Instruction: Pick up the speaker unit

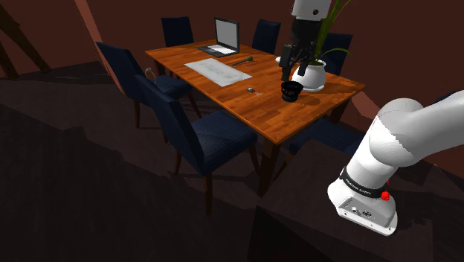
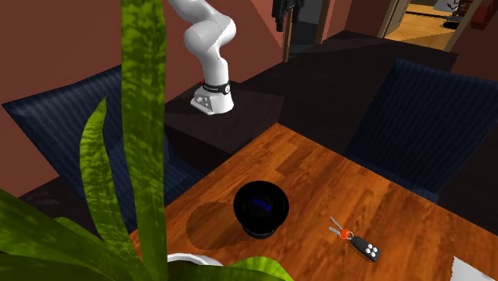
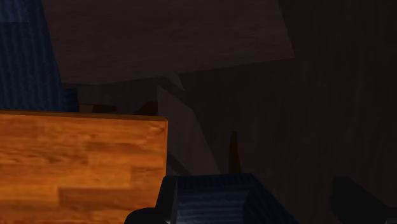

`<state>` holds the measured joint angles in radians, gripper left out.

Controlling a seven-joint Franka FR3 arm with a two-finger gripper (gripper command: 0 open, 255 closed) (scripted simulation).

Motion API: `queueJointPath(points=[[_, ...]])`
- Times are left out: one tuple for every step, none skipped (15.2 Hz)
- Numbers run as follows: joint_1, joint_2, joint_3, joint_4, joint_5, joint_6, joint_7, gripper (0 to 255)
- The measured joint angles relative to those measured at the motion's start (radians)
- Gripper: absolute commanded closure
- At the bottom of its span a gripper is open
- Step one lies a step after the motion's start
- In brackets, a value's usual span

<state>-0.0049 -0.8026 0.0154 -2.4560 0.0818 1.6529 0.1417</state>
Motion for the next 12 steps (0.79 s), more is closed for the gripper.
queueJointPath(points=[[0.000,0.000,0.000,0.000,0.000,0.000,0.000,0],[-0.003,0.001,-0.001,-0.015,-0.010,0.017,-0.007,0],[-0.011,-0.005,-0.008,-0.040,-0.029,0.040,-0.022,0],[-0.016,-0.009,-0.008,-0.062,-0.046,0.063,-0.030,0],[-0.022,-0.009,-0.010,-0.078,-0.065,0.084,-0.040,0],[-0.034,0.005,-0.020,-0.099,-0.091,0.124,-0.060,0],[-0.041,0.008,-0.021,-0.120,-0.112,0.155,-0.069,0],[-0.050,-0.002,-0.026,-0.152,-0.135,0.184,-0.081,0],[-0.059,0.010,-0.029,-0.164,-0.157,0.215,-0.090,0],[-0.068,0.017,-0.031,-0.183,-0.179,0.250,-0.097,0],[-0.081,0.028,-0.037,-0.204,-0.205,0.289,-0.108,0],[-0.097,0.034,-0.049,-0.223,-0.233,0.324,-0.124,0]])
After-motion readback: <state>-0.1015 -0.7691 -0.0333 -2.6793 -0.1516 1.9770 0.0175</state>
